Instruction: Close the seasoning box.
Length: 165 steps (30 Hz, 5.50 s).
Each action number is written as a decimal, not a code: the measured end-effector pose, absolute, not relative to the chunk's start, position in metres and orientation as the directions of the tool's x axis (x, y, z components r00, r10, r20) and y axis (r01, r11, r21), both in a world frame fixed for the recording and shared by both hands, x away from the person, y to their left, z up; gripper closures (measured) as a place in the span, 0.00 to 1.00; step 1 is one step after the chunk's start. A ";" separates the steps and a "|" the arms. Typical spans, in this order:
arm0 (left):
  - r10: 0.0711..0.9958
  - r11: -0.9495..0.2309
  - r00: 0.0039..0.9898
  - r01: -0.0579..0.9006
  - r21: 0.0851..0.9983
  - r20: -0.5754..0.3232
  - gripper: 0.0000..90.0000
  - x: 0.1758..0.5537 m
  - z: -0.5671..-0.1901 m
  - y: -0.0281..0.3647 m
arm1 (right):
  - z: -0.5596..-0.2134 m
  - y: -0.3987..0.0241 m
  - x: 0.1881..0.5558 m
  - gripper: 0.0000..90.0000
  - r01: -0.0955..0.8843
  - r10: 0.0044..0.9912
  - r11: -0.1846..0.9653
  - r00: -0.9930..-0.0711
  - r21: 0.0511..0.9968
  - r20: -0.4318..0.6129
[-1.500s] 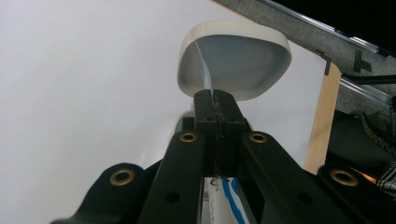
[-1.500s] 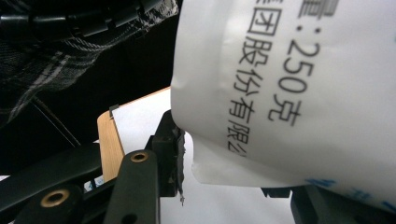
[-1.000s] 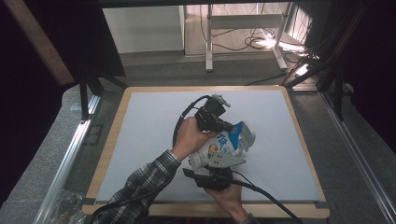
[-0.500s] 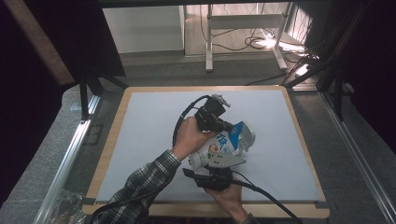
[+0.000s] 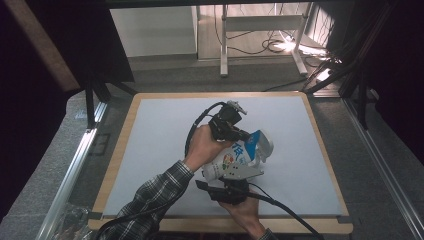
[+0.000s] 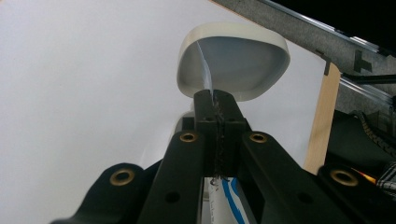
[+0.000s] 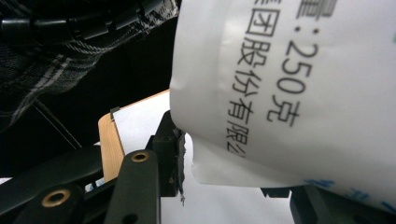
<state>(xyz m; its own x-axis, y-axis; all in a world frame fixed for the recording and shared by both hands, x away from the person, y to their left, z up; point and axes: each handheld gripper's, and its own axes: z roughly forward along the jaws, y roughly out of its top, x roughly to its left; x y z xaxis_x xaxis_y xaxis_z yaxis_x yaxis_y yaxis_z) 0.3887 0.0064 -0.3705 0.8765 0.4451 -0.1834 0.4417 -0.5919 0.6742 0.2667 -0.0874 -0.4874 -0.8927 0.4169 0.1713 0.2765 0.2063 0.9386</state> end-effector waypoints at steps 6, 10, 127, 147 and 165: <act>0.447 -0.591 0.875 0.444 0.674 -0.184 1.00 0.389 -0.371 0.007 | -0.487 -0.087 0.267 0.65 0.277 0.415 0.206 -0.893 0.938 0.173; 0.448 -0.593 0.875 0.443 0.672 -0.182 1.00 0.389 -0.370 0.007 | -0.487 -0.087 0.267 0.65 0.278 0.415 0.205 -0.893 0.939 0.174; 0.458 -0.621 0.869 0.464 0.632 -0.189 0.99 0.396 -0.367 0.000 | -0.483 -0.088 0.266 0.65 0.276 0.409 0.184 -0.894 0.943 0.182; 0.458 -0.628 0.869 0.464 0.625 -0.186 0.99 0.396 -0.366 -0.001 | -0.483 -0.087 0.266 0.65 0.279 0.412 0.184 -0.893 0.943 0.184; 0.460 -0.629 0.869 0.463 0.624 -0.182 0.99 0.396 -0.366 -0.002 | -0.482 -0.087 0.266 0.65 0.282 0.412 0.184 -0.892 0.942 0.187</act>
<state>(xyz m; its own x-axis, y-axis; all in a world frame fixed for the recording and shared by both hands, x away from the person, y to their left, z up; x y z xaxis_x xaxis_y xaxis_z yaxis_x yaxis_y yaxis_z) 0.3957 -0.0018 -0.3664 0.8694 0.4596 -0.1815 0.4630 -0.6293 0.6242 0.2662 -0.0874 -0.4823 -0.8917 0.4124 0.1866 0.2821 0.1840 0.9416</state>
